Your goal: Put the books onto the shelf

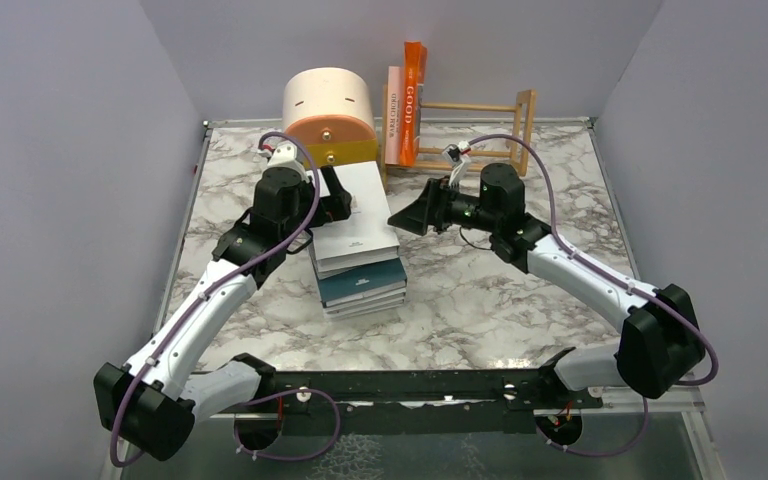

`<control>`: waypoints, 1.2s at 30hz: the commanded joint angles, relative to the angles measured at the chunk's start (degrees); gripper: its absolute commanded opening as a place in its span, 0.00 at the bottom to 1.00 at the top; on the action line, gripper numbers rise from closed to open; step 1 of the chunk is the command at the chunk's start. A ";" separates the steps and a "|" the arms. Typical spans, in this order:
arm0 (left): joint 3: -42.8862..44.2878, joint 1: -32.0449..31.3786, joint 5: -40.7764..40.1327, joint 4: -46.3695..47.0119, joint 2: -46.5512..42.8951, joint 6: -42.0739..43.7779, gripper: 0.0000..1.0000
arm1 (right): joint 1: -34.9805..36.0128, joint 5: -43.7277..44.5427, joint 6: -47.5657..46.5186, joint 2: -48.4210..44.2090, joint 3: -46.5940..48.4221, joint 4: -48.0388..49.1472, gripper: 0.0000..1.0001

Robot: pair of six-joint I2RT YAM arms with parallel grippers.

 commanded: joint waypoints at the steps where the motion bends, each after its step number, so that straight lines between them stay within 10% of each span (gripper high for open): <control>1: 0.18 -1.74 -0.27 1.78 1.25 -0.64 0.99 | 0.51 -3.22 2.17 1.89 -0.75 4.20 0.71; 36: -3.29 -4.05 -2.80 5.21 1.92 0.06 0.99 | 0.08 -2.12 7.08 6.87 -0.62 5.16 0.78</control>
